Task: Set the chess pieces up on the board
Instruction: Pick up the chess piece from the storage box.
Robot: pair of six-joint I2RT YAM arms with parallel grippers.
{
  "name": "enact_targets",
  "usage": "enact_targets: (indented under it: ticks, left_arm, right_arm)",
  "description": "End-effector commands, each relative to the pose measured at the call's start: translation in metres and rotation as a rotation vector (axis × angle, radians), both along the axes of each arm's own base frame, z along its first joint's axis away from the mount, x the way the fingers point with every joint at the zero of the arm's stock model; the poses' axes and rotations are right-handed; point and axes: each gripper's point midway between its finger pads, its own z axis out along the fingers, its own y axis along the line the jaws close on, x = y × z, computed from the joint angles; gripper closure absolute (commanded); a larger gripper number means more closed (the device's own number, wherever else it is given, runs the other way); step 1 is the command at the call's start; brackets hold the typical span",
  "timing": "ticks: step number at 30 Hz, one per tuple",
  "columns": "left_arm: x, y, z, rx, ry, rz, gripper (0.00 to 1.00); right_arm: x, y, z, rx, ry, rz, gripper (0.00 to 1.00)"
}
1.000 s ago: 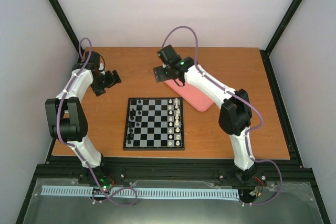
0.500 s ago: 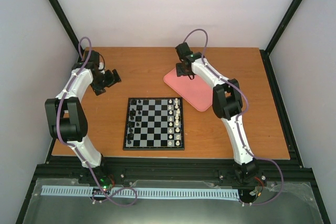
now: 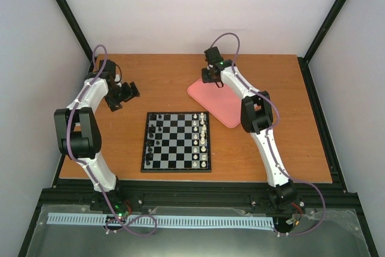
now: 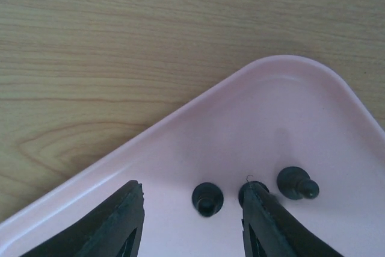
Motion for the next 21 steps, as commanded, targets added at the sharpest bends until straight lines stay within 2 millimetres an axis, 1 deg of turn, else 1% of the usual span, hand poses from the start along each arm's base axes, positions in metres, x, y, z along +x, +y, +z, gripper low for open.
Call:
enact_targets:
  ticks: [1,4,9,11,15,18,21]
  left_arm:
    - [0.007,0.004,0.005,0.005,-0.009,0.000,0.00]
    - [0.009,0.005,0.002,0.007,-0.002,0.000,0.00]
    - [0.014,0.006,-0.001,0.007,0.003,0.002,0.00]
    - [0.015,0.005,-0.002,0.004,0.007,0.003,0.00]
    - [0.015,0.005,-0.005,0.002,0.012,0.002,0.00]
    - [0.016,0.005,-0.006,0.002,0.015,0.003,0.00]
    - [0.018,0.005,-0.006,0.002,0.014,0.003,0.00]
  right_arm:
    - [0.015,0.004,0.005,0.042,-0.041,0.016,0.47]
    - [0.018,0.004,0.004,0.044,-0.044,0.019,0.48]
    - [0.017,0.005,-0.006,0.051,-0.027,0.025,0.49]
    - [0.017,0.005,-0.009,0.055,-0.019,0.023,0.52]
    - [0.017,0.000,-0.013,0.041,-0.011,0.001,0.53]
    - [0.017,-0.006,-0.015,0.011,-0.010,-0.021,0.60]
    - [0.017,-0.008,-0.019,0.006,-0.004,-0.022,0.62]
